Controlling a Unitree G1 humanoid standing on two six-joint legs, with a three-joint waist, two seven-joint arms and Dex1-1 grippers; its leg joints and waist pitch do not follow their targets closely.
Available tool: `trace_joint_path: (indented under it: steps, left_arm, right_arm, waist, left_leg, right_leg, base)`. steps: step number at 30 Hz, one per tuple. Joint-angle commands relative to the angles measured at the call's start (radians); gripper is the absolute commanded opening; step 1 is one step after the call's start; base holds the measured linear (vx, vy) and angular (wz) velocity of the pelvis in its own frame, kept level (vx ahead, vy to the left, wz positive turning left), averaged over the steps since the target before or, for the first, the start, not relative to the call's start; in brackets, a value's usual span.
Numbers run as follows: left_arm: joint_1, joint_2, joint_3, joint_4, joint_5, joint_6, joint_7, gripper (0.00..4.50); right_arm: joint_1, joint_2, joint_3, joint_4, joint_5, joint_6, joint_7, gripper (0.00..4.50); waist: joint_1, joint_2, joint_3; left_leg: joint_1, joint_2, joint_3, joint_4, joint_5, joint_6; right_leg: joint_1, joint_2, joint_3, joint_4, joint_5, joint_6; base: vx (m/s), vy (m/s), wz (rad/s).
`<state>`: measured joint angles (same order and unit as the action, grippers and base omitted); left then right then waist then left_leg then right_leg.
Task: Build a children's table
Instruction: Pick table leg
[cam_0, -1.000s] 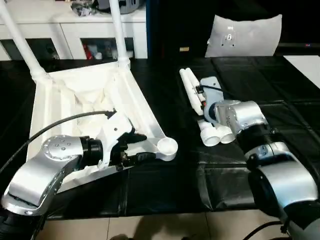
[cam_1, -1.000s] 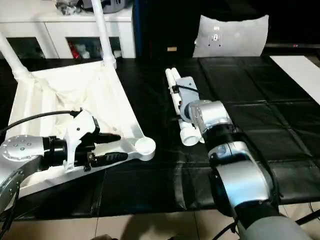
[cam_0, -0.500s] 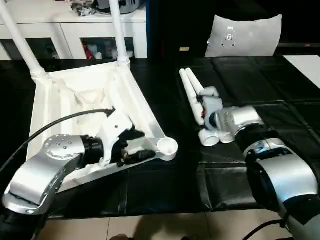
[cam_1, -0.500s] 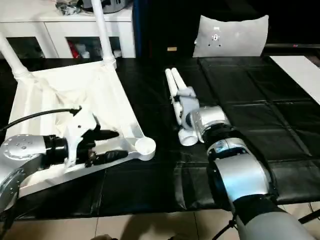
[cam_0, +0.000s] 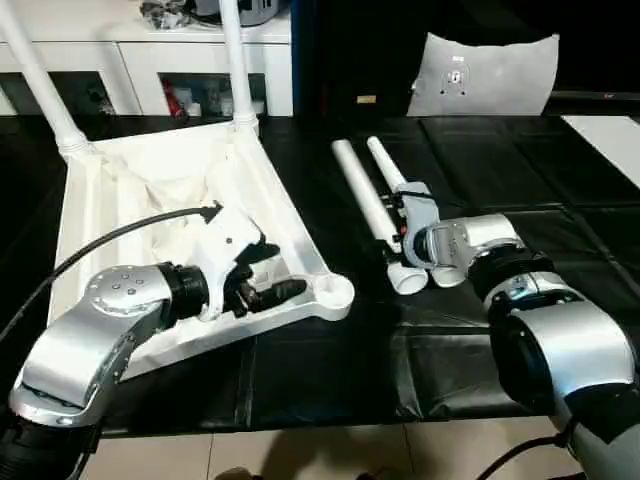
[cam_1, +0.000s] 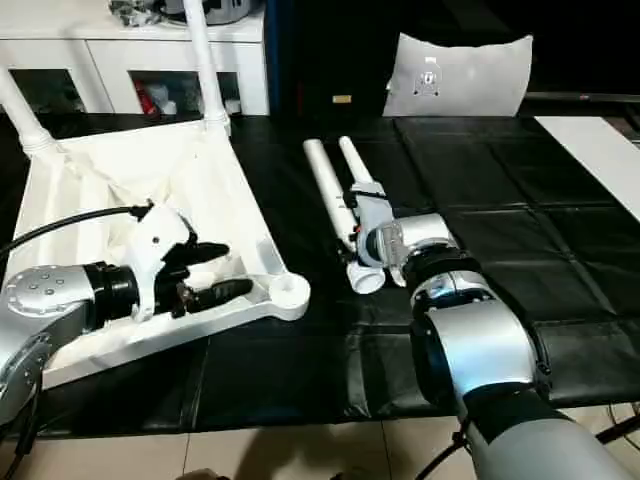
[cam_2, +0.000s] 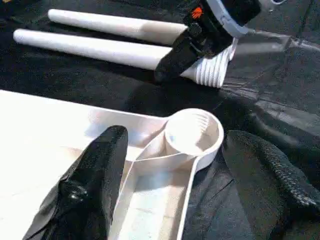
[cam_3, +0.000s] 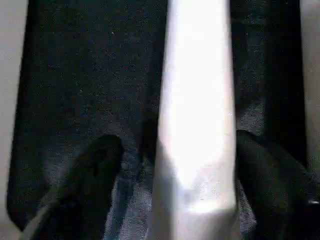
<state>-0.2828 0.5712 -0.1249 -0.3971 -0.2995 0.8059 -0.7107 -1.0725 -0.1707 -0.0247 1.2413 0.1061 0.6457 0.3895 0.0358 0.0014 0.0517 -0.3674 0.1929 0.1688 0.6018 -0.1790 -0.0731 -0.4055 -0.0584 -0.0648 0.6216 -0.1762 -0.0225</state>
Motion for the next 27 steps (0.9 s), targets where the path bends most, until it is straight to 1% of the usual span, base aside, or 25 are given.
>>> trace_joint_path:
  steps: [1,2,3,4,6,8,9,10,12,13,14,15,16,17,19,20,21,22,23,24,25,26,27]
  left_arm:
    - [0.006,0.006,0.01,-0.012,0.004,-0.005,0.01,3.37]
    - [0.006,0.003,0.015,-0.016,-0.002,-0.002,0.011,3.37]
    - [0.006,0.002,0.018,-0.018,-0.006,-0.001,0.013,3.37]
    - [0.005,0.001,0.019,-0.018,-0.008,-0.001,0.014,3.37]
    - [0.006,0.002,0.016,-0.02,-0.003,-0.005,0.022,3.37]
    - [0.007,0.007,0.012,-0.023,0.006,-0.007,0.029,3.37]
    - [0.007,0.005,0.012,-0.022,0.007,-0.007,0.031,3.37]
    - [0.01,-0.001,0.013,-0.018,0.01,-0.015,0.037,3.37]
    - [0.012,-0.003,0.012,-0.012,0.011,-0.02,0.04,3.37]
    - [0.012,-0.004,0.012,-0.009,0.012,-0.02,0.042,3.37]
    - [0.012,-0.005,0.012,-0.008,0.012,-0.021,0.043,3.37]
    - [0.012,-0.009,0.016,-0.003,0.012,-0.02,0.048,3.37]
    - [0.01,-0.013,0.019,0.004,0.014,-0.023,0.056,3.37]
    - [0.006,-0.018,0.022,0.014,0.017,-0.028,0.065,3.37]
    - [-0.004,-0.027,0.026,0.033,0.026,-0.031,0.084,3.37]
    - [-0.011,-0.033,0.029,0.042,0.028,-0.031,0.092,3.37]
    - [-0.016,-0.036,0.03,0.048,0.029,-0.033,0.097,3.37]
    - [-0.019,-0.039,0.032,0.052,0.03,-0.033,0.102,3.37]
    - [-0.029,-0.052,0.043,0.066,0.033,-0.035,0.124,3.37]
    - [-0.034,-0.061,0.051,0.074,0.032,-0.036,0.136,3.37]
    - [-0.036,-0.065,0.053,0.077,0.032,-0.036,0.141,3.37]
    - [-0.042,-0.078,0.065,0.088,0.033,-0.038,0.16,3.37]
    - [-0.046,-0.086,0.07,0.097,0.036,-0.037,0.174,3.37]
  right_arm:
    - [0.007,-0.006,-0.027,0.032,0.025,0.009,0.011,3.3]
    - [0.005,-0.013,-0.047,0.033,0.043,0.011,0.011,3.25]
    - [0.003,-0.015,-0.056,0.035,0.049,0.012,0.014,3.25]
    - [0.001,-0.017,-0.06,0.037,0.051,0.012,0.017,3.19]
    - [-0.002,-0.018,-0.082,0.037,0.061,0.011,0.019,2.95]
    - [-0.003,-0.019,-0.089,0.035,0.063,0.013,0.026,2.87]
    - [-0.001,-0.021,-0.092,0.034,0.065,0.008,0.028,2.75]
    - [0.002,-0.023,-0.125,0.033,0.088,0.006,0.019,2.63]
    - [0.007,-0.022,-0.155,0.03,0.111,-0.012,0.018,2.45]
    - [0.01,-0.021,-0.169,0.027,0.123,-0.02,0.018,2.4]
    - [0.011,-0.021,-0.171,0.025,0.125,-0.022,0.018,2.18]
    - [0.015,-0.019,-0.172,0.019,0.127,-0.037,0.022,2.07]
    - [0.021,-0.017,-0.181,0.009,0.135,-0.063,0.035,2.0]
    - [0.025,-0.018,-0.182,-0.001,0.137,-0.073,0.048,2.0]
    - [0.033,-0.02,-0.194,-0.028,0.147,-0.096,0.07,1.74]
    - [0.039,-0.023,-0.202,-0.047,0.158,-0.104,0.093,1.63]
    - [0.043,-0.024,-0.209,-0.059,0.164,-0.108,0.109,1.56]
    - [0.045,-0.026,-0.212,-0.067,0.168,-0.103,0.111,1.49]
    - [0.057,-0.03,-0.225,-0.104,0.185,-0.081,0.129,1.43]
    - [0.066,-0.031,-0.231,-0.13,0.196,-0.071,0.137,1.29]
    - [0.069,-0.032,-0.234,-0.138,0.2,-0.067,0.14,1.29]
    - [0.088,-0.031,-0.244,-0.185,0.221,-0.051,0.143,1.15]
    - [0.111,-0.027,-0.256,-0.232,0.246,-0.024,0.152,1.05]
  waist:
    - [0.003,0.003,-0.059]
    - [0.003,0.004,-0.059]
    - [0.003,0.005,-0.059]
    - [0.003,0.005,-0.059]
    - [0.003,0.004,-0.059]
    - [0.003,0.004,-0.06]
    - [0.003,0.004,-0.06]
    - [0.003,0.002,-0.061]
    - [0.003,0.002,-0.061]
    - [0.002,-0.004,-0.061]
    - [0.003,0.0,-0.061]
    - [0.002,0.003,-0.061]
    - [0.001,0.001,-0.061]
    - [0.001,0.003,-0.061]
    - [0.001,0.002,-0.062]
    - [0.001,-0.001,-0.061]
    - [0.001,-0.001,-0.061]
    - [0.002,-0.001,-0.062]
    - [0.002,0.001,-0.061]
    - [0.002,-0.001,-0.063]
    - [0.003,0.002,-0.062]
    - [0.003,0.002,-0.064]
    - [0.005,0.004,-0.062]
  left_leg:
    - [0.008,0.025,-0.007,-0.064,-0.272,-0.033]
    - [0.009,0.025,-0.007,-0.064,-0.275,-0.034]
    - [0.01,0.025,-0.007,-0.064,-0.277,-0.035]
    - [0.01,0.025,-0.007,-0.064,-0.281,-0.035]
    - [0.008,0.025,-0.008,-0.064,-0.277,-0.034]
    - [0.007,0.024,-0.007,-0.063,-0.272,-0.032]
    - [0.007,0.024,-0.007,-0.063,-0.269,-0.031]
    - [0.007,0.024,-0.006,-0.062,-0.26,-0.028]
    - [0.006,0.024,-0.006,-0.062,-0.255,-0.027]
    - [0.006,0.025,-0.004,-0.062,-0.255,-0.025]
    - [0.007,0.025,-0.006,-0.062,-0.252,-0.025]
    - [0.007,0.025,-0.005,-0.061,-0.251,-0.025]
    - [0.006,0.025,-0.004,-0.061,-0.25,-0.024]
    - [0.006,0.024,-0.004,-0.061,-0.255,-0.022]
    - [0.005,0.025,-0.004,-0.061,-0.248,-0.019]
    - [0.005,0.024,-0.004,-0.061,-0.249,-0.017]
    - [0.005,0.024,-0.004,-0.061,-0.25,-0.014]
    - [0.005,0.024,-0.004,-0.06,-0.243,-0.011]
    - [0.005,0.023,-0.004,-0.061,-0.242,-0.009]
    - [0.006,0.024,-0.004,-0.06,-0.234,-0.008]
    - [0.005,0.023,-0.004,-0.061,-0.232,-0.007]
    - [0.006,0.025,-0.005,-0.06,-0.227,-0.008]
    - [0.006,0.023,-0.003,-0.061,-0.226,-0.004]
  right_leg:
    - [0.043,-0.068,0.044,-0.075,-0.329,-0.178]
    - [0.041,-0.067,0.044,-0.075,-0.332,-0.178]
    - [0.041,-0.068,0.044,-0.076,-0.333,-0.179]
    - [0.041,-0.067,0.043,-0.077,-0.334,-0.18]
    - [0.042,-0.067,0.043,-0.075,-0.328,-0.182]
    - [0.043,-0.067,0.043,-0.075,-0.323,-0.184]
    - [0.043,-0.067,0.043,-0.075,-0.322,-0.184]
    - [0.043,-0.068,0.044,-0.075,-0.316,-0.185]
    - [0.044,-0.068,0.043,-0.074,-0.312,-0.186]
    - [0.043,-0.067,0.043,-0.075,-0.314,-0.184]
    - [0.043,-0.068,0.043,-0.073,-0.316,-0.184]
    - [0.042,-0.067,0.043,-0.073,-0.312,-0.185]
    - [0.043,-0.067,0.043,-0.075,-0.31,-0.186]
    - [0.042,-0.066,0.042,-0.076,-0.311,-0.186]
    - [0.044,-0.066,0.042,-0.075,-0.306,-0.188]
    - [0.044,-0.065,0.042,-0.075,-0.311,-0.184]
    - [0.045,-0.065,0.042,-0.076,-0.314,-0.18]
    - [0.045,-0.066,0.043,-0.076,-0.313,-0.18]
    - [0.045,-0.064,0.042,-0.077,-0.312,-0.182]
    - [0.046,-0.064,0.041,-0.076,-0.301,-0.185]
    - [0.047,-0.063,0.041,-0.077,-0.298,-0.184]
    - [0.047,-0.064,0.041,-0.074,-0.289,-0.188]
    - [0.047,-0.061,0.042,-0.078,-0.285,-0.184]
  base:
    - [0.0,0.0,0.0]
    - [0.0,0.0,0.0]
    - [0.0,0.0,0.0]
    - [0.0,0.0,0.0]
    - [0.0,0.0,0.0]
    - [0.0,0.0,0.0]
    - [0.0,0.0,0.0]
    - [0.0,0.0,0.0]
    - [0.0,0.0,0.0]
    - [0.0,0.0,0.0]
    - [0.0,0.0,0.0]
    - [0.0,0.0,0.0]
    - [0.0,0.0,0.0]
    - [0.0,0.0,0.0]
    - [0.0,0.0,0.0]
    - [0.0,0.0,0.0]
    - [0.0,0.0,0.0]
    - [0.0,0.0,0.0]
    - [0.0,0.0,0.0]
    - [0.0,0.0,0.0]
    - [0.0,0.0,0.0]
    - [0.0,0.0,0.0]
    - [0.0,0.0,0.0]
